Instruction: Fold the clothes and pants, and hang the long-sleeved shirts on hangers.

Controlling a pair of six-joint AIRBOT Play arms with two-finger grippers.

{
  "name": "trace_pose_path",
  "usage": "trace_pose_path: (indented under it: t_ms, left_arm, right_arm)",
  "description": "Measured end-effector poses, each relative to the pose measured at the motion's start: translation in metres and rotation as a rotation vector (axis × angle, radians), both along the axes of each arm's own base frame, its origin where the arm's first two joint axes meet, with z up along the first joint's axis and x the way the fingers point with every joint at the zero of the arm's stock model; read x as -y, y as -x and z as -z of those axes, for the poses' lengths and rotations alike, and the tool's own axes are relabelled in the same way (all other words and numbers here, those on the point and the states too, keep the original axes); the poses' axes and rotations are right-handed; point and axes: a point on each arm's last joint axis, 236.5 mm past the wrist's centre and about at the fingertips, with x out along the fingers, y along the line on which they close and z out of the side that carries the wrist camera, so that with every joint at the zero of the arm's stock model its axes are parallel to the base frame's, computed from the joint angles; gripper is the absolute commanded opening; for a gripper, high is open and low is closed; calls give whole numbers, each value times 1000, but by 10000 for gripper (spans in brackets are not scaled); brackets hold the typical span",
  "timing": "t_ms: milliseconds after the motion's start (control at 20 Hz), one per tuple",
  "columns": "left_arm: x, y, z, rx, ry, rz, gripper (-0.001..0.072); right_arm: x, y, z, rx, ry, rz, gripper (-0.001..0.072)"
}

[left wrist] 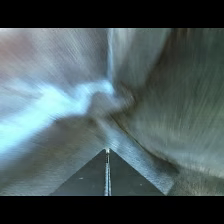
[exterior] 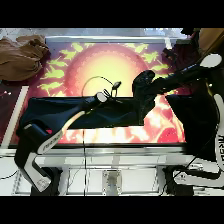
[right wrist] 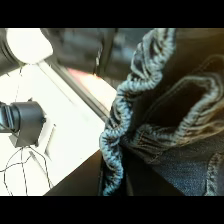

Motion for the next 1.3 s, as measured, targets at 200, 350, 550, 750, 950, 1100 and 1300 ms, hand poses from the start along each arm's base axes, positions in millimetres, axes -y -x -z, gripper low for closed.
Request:
trace_pose_path:
  t_ms: [200,350,550,750,950,1100,1300]
  left_arm:
    - [-80,-45,-52,106,-50,-52,15]
    - [-143,-61,-94,139,-64,-108,16]
    - [-202,-64,-139,183,-71,-168,15]
    - [-227,-58,-162,210,-81,-184,15]
    - [-239,-55,-165,222,-109,-184,15]
    - [-245,-55,-166,224,-118,-188,15]
    - [-251,-56,-166,224,-124,-200,15]
  right_arm:
    - [-50,6,8,26,41,-34,39]
    - [-93,7,33,56,140,-31,39]
    - [-170,17,70,96,170,-50,269]
    - [-237,34,97,120,130,-57,581]
    - [-228,29,107,143,188,-52,541]
    - [-142,3,111,162,409,-28,542]
    - [3,-35,107,122,625,140,543]
